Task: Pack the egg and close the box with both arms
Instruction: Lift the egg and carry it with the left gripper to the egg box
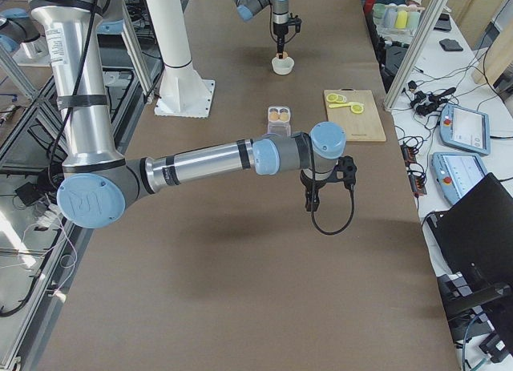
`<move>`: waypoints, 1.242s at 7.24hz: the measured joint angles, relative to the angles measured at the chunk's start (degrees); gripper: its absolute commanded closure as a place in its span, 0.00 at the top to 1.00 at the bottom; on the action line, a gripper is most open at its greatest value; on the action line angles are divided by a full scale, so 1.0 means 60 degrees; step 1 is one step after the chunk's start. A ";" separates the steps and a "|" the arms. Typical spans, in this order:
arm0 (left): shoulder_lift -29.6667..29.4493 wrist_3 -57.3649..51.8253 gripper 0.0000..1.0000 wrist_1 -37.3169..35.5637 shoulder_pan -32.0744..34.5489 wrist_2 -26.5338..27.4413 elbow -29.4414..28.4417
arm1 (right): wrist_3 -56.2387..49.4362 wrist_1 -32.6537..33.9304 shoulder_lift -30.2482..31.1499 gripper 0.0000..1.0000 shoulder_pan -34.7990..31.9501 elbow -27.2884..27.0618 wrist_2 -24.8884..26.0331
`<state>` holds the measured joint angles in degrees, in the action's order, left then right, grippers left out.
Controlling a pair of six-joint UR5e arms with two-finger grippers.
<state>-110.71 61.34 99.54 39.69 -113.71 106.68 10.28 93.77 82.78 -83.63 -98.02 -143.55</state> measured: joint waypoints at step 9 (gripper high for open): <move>-0.1760 0.5188 0.00 0.3064 -0.4173 0.7865 -0.0835 | 0.5176 -0.3436 -0.0813 1.00 0.1683 0.0031 -0.0159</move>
<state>-121.27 92.47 117.92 14.66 -66.52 101.67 41.34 73.16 77.90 -73.53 -97.84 -144.50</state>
